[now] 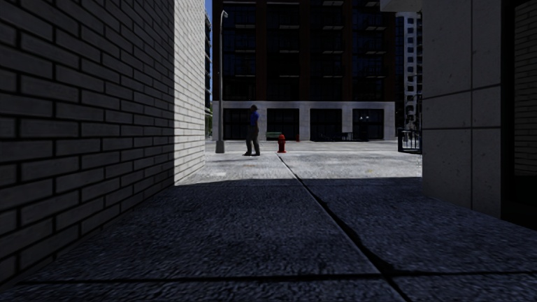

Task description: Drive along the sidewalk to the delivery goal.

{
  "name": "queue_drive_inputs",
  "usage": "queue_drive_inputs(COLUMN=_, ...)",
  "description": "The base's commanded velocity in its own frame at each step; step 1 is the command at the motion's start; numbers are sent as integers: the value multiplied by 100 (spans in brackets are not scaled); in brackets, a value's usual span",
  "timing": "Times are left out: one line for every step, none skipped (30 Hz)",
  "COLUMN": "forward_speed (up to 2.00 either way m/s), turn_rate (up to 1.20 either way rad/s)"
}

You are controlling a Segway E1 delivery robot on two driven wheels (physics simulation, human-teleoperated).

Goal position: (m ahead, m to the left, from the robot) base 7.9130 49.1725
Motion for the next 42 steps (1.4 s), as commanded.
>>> queue_drive_inputs(forward_speed=191, turn_rate=0)
queue_drive_inputs(forward_speed=191, turn_rate=0)
queue_drive_inputs(forward_speed=191, turn_rate=0)
queue_drive_inputs(forward_speed=191, turn_rate=0)
queue_drive_inputs(forward_speed=191, turn_rate=0)
queue_drive_inputs(forward_speed=191, turn_rate=0)
queue_drive_inputs(forward_speed=191, turn_rate=0)
queue_drive_inputs(forward_speed=191, turn_rate=0)
queue_drive_inputs(forward_speed=191, turn_rate=0)
queue_drive_inputs(forward_speed=191, turn_rate=0)
queue_drive_inputs(forward_speed=191, turn_rate=0)
queue_drive_inputs(forward_speed=191, turn_rate=0)
queue_drive_inputs(forward_speed=191, turn_rate=0)
queue_drive_inputs(forward_speed=191, turn_rate=0)
queue_drive_inputs(forward_speed=191, turn_rate=0)
queue_drive_inputs(forward_speed=191, turn_rate=0)
queue_drive_inputs(forward_speed=191, turn_rate=0)
queue_drive_inputs(forward_speed=191, turn_rate=0)
queue_drive_inputs(forward_speed=191, turn_rate=0)
queue_drive_inputs(forward_speed=191, turn_rate=0)
queue_drive_inputs(forward_speed=191, turn_rate=0)
queue_drive_inputs(forward_speed=191, turn_rate=0)
queue_drive_inputs(forward_speed=191, turn_rate=0)
queue_drive_inputs(forward_speed=191, turn_rate=0)
queue_drive_inputs(forward_speed=191, turn_rate=0)
queue_drive_inputs(forward_speed=191, turn_rate=0)
queue_drive_inputs(forward_speed=191, turn_rate=0)
queue_drive_inputs(forward_speed=191, turn_rate=0)
queue_drive_inputs(forward_speed=191, turn_rate=0)
queue_drive_inputs(forward_speed=191, turn_rate=0)
queue_drive_inputs(forward_speed=191, turn_rate=0)
queue_drive_inputs(forward_speed=191, turn_rate=0)
queue_drive_inputs(forward_speed=191, turn_rate=0)
queue_drive_inputs(forward_speed=191, turn_rate=0)
queue_drive_inputs(forward_speed=191, turn_rate=0)
queue_drive_inputs(forward_speed=191, turn_rate=0)
queue_drive_inputs(forward_speed=191, turn_rate=0)
queue_drive_inputs(forward_speed=191, turn_rate=0)
queue_drive_inputs(forward_speed=191, turn_rate=0)
queue_drive_inputs(forward_speed=191, turn_rate=0)
queue_drive_inputs(forward_speed=191, turn_rate=0)
queue_drive_inputs(forward_speed=191, turn_rate=0)
